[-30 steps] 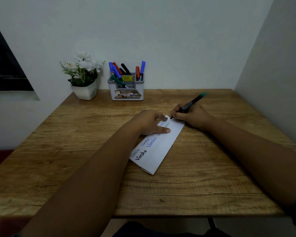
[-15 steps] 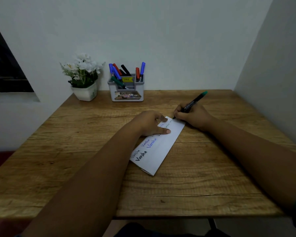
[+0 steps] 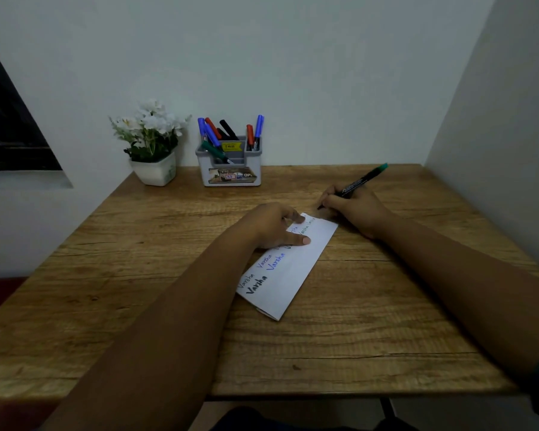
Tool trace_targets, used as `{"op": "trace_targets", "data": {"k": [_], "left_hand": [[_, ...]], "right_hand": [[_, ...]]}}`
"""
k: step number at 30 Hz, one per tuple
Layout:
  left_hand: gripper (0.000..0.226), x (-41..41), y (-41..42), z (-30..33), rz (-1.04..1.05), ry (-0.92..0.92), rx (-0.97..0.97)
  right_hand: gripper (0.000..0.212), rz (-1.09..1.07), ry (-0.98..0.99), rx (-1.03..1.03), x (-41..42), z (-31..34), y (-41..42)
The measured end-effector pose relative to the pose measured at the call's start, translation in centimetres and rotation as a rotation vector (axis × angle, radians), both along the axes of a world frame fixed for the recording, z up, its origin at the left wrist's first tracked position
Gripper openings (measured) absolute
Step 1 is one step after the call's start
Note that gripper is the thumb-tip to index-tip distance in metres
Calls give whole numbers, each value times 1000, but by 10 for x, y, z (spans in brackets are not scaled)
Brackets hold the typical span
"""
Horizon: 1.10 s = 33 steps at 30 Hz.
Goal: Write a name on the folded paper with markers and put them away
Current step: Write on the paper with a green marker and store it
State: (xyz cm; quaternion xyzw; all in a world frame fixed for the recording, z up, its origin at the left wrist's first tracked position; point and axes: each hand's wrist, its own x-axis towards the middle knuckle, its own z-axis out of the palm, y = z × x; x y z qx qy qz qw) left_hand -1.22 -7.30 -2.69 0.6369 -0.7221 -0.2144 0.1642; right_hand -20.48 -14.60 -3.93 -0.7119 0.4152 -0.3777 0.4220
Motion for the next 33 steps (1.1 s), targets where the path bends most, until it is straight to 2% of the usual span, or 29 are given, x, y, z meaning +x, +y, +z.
{"op": "trace_targets", "data": {"k": [3, 5, 10, 15, 22, 28, 33], "left_hand": [[62, 0, -1, -1, -6, -16, 12], [62, 1, -2, -1, -9, -21, 21], [62, 0, -1, 0, -24, -36, 18], [62, 0, -1, 0, -30, -24, 26], [62, 0, -2, 1, -19, -30, 32], [63, 0, -2, -1, -21, -18, 33], [63, 1, -2, 0, -19, -25, 29]], "right_hand": [[19, 9, -93, 70, 0, 2, -1], [21, 57, -39, 86, 0, 4, 0], [8, 55, 104, -4, 0, 3, 1], [19, 53, 172, -65, 0, -1, -1], [12, 79, 274, -134, 0, 2, 1], [16, 35, 173, -96, 0, 2, 2], [11, 53, 255, -110, 0, 0, 0]]}}
